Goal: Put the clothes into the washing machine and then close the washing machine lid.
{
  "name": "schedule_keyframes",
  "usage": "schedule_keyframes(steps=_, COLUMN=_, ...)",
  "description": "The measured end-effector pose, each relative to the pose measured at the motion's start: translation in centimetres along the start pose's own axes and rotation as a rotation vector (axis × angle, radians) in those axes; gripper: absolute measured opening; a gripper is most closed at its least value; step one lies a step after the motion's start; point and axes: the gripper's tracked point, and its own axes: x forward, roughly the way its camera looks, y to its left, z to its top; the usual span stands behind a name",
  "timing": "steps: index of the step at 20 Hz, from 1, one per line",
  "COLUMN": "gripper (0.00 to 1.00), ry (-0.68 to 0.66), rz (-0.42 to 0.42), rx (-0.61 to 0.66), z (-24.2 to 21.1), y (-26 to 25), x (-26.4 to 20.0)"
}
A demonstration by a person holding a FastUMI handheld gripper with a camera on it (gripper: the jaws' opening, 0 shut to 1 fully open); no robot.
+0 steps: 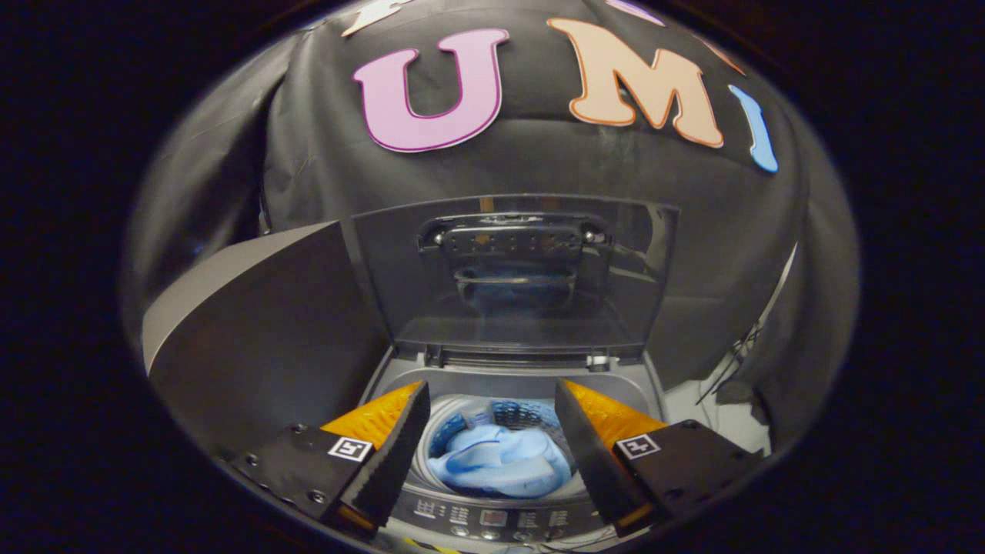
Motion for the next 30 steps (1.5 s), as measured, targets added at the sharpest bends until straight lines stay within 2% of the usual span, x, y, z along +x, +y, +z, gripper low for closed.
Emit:
schedule_keyframes(steps=4, gripper=0.99, ry=-0.019, rz=0.044, rx=-0.021, z=1.6, y=0.0, x=-3.5)
schedule_keyframes(steps=6, gripper=1.0, ry=-0.09, rz=0.084, rx=-0.037, z=3.8, y=0.0, x=-5.3)
schedule_keyframes(steps=9, gripper=1.0, ry=-0.196, rz=0.022, rx=-0.061, z=7.5, y=-2.9, x=-7.9)
schedule_keyframes(steps=12, gripper=1.0, ry=-0.308, rz=-0.03, rx=-0.027, z=11.6, y=-5.6, x=-9.1)
schedule_keyframes(steps=15, gripper=0.99, ry=-0.427, rz=-0.086, rx=-0.063, z=15.3, y=-7.2, x=-9.7)
schedule_keyframes(steps=18, gripper=0.99, ry=-0.525, rz=-0.152, rx=-0.105, z=18.4, y=-7.6, x=-9.2)
schedule_keyframes(steps=22, gripper=0.98, ry=-0.576, rz=-0.27, rx=-0.126, z=21.4, y=-8.2, x=-7.5)
schedule_keyframes(steps=26, gripper=0.97, ry=-0.645, rz=-0.333, rx=-0.129, z=24.7, y=-7.2, x=-5.5)
schedule_keyframes(steps=30, gripper=0.97, ry=-0.651, rz=-0.314, rx=-0.207, z=26.4, y=-3.3, x=-2.0)
